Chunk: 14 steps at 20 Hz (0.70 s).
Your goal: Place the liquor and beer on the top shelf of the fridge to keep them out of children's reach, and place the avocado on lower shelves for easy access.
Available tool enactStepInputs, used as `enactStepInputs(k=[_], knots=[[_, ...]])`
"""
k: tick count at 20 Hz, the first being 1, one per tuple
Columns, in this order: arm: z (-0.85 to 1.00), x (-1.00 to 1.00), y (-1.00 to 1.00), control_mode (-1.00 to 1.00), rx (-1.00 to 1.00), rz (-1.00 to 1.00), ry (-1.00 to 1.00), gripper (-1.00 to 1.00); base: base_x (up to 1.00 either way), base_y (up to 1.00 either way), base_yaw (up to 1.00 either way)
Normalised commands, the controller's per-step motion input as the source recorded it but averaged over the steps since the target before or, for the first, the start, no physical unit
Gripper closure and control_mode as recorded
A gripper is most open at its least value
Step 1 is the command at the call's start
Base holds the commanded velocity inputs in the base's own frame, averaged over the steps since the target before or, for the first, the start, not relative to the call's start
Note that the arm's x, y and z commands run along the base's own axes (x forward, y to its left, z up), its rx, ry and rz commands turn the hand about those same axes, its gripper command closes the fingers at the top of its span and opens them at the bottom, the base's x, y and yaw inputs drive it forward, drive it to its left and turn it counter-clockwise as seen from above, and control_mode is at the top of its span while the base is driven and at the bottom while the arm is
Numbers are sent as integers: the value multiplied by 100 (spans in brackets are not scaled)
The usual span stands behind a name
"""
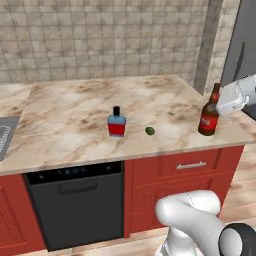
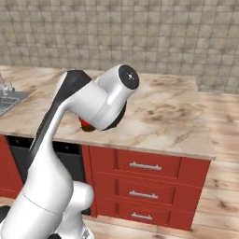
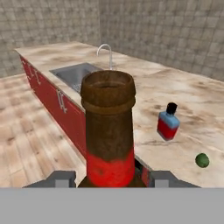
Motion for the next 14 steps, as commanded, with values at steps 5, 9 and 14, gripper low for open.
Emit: enactStepInputs(k=[5, 9, 14], knots=[[0, 0, 0, 100, 0, 0, 0, 100, -40, -86, -25], [0, 0, 0, 100, 0, 0, 0, 100, -2, -96, -36], [0, 0, 0, 100, 0, 0, 0, 100, 8, -100, -34]])
